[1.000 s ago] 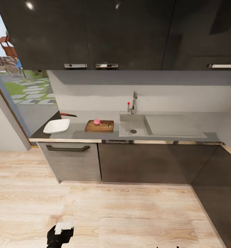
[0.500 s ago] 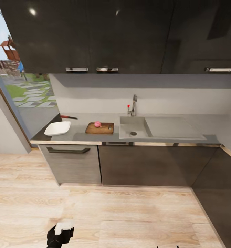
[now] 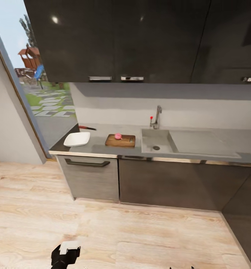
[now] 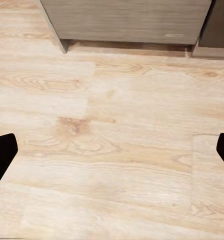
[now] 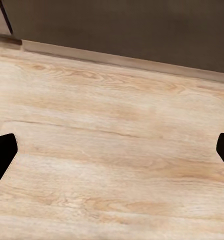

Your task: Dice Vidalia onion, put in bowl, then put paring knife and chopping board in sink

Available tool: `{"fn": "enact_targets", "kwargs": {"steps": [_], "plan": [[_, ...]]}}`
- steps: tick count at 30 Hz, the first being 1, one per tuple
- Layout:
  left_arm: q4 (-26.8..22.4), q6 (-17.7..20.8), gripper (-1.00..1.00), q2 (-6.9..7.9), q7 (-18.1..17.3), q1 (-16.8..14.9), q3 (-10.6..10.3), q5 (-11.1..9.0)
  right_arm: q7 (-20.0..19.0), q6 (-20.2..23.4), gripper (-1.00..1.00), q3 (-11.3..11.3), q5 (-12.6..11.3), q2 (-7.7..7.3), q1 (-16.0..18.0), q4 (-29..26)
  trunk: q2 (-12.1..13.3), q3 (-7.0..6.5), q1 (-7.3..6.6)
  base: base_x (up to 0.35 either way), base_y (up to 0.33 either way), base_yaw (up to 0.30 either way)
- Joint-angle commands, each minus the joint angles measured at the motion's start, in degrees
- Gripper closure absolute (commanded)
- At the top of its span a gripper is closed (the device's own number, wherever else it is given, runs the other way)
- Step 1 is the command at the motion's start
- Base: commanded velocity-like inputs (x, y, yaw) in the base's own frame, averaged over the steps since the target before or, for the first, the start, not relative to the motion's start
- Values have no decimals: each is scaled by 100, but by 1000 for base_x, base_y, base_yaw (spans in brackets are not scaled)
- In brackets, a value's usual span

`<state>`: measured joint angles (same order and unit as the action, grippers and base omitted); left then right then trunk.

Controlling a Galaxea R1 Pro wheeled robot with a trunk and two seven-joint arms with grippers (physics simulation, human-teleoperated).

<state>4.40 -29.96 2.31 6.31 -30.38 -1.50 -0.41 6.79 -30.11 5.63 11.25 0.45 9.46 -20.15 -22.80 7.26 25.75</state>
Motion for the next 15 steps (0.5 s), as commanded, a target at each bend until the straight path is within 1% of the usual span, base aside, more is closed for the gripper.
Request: {"fn": "enact_targets", "kwargs": {"steps": [1,15], "plan": [[26,-36,-100,-2,20,-12,-17,-3,25,-18,-100,35,61,6,4,2,-12,7,4,0,2,259],[26,-36,-100,-11,20,-12,-17,-3,33,-19,-100,35,61,7,4,3,-12,-52,4,0,0,264]]}}
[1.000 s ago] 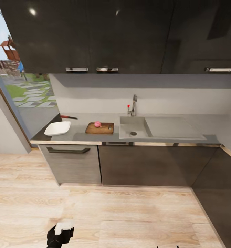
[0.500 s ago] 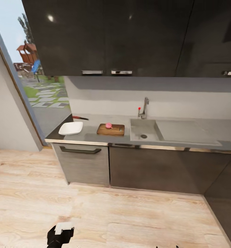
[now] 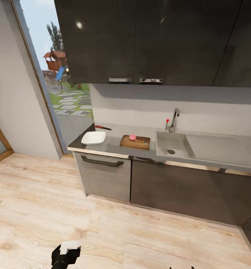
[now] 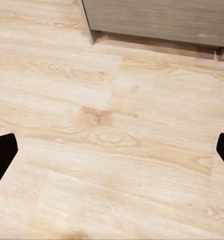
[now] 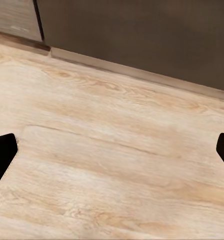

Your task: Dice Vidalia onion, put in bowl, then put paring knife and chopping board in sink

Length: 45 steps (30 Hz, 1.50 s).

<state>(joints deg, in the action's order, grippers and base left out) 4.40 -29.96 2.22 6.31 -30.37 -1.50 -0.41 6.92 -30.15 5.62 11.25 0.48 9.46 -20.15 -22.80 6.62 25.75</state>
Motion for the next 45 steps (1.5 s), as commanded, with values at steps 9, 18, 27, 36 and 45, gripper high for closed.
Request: {"fn": "enact_targets", "kwargs": {"steps": [9,18,27,36,45], "plan": [[26,-36,-100,-14,20,-13,-17,-3,20,-16,-100,28,61,13,4,2,-12,-25,4,0,0,265],[26,-36,-100,-28,20,-13,-17,-3,20,-17,-100,27,61,14,4,8,-12,-63,4,0,0,265],[26,-30,-100,-28,20,-13,-17,-3,20,-16,-100,27,61,14,2,31,-12,-101,4,0,0,265],[33,-24,-100,-28,16,-14,-17,-3,20,-17,-100,27,61,14,4,45,-12,-135,4,0,0,267],[26,398,-100,-37,-20,-13,-17,-3,20,-17,-100,27,61,14,4,79,-12,-141,4,0,0,282]]}}
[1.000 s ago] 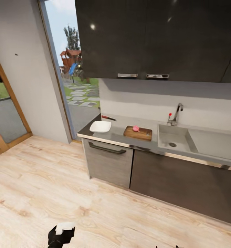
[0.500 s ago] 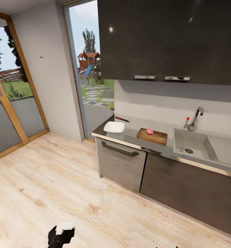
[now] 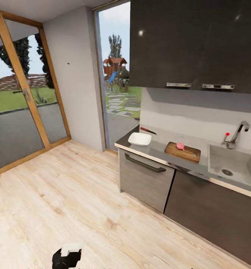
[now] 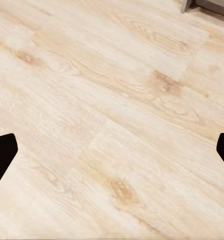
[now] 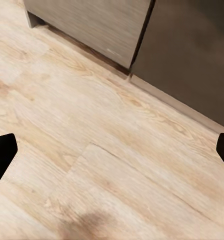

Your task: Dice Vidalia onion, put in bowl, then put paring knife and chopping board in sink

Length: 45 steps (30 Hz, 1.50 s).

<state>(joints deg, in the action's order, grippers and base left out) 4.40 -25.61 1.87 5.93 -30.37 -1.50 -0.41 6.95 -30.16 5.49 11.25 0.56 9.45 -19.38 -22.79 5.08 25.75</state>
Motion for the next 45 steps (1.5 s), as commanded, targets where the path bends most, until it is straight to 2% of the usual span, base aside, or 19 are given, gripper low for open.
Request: {"fn": "enact_targets", "kwargs": {"steps": [1,45], "plan": [[26,-26,-100,-2,18,-13,-17,-3,17,-16,-100,40,61,7,4,3,-13,13,4,0,0,284],[26,-6,-100,-3,14,-13,-17,-3,17,-55,-100,31,61,14,4,4,-13,13,4,0,0,285]]}}
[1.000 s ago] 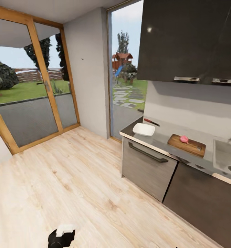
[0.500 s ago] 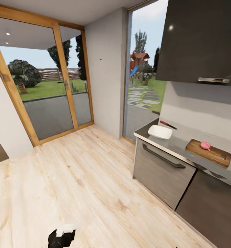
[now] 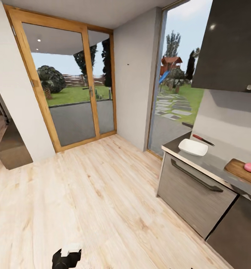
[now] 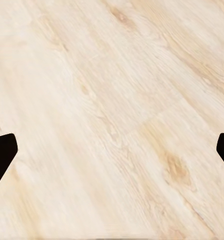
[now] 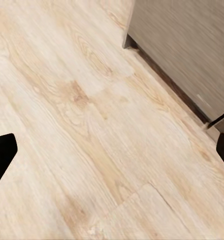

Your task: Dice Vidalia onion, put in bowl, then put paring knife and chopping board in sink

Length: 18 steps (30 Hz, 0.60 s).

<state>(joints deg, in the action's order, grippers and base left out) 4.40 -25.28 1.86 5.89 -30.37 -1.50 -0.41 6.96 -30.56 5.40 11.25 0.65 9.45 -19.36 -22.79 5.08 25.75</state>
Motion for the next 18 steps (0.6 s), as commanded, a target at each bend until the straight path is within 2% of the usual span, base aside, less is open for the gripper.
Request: {"fn": "enact_targets", "kwargs": {"steps": [1,18], "plan": [[26,-38,-100,-2,18,-13,-17,-3,16,-15,-100,40,61,5,4,2,-13,13,4,0,0,285],[26,-38,-100,-2,17,-13,-17,-3,16,-13,-100,37,61,5,4,3,-13,13,4,0,0,285]]}}
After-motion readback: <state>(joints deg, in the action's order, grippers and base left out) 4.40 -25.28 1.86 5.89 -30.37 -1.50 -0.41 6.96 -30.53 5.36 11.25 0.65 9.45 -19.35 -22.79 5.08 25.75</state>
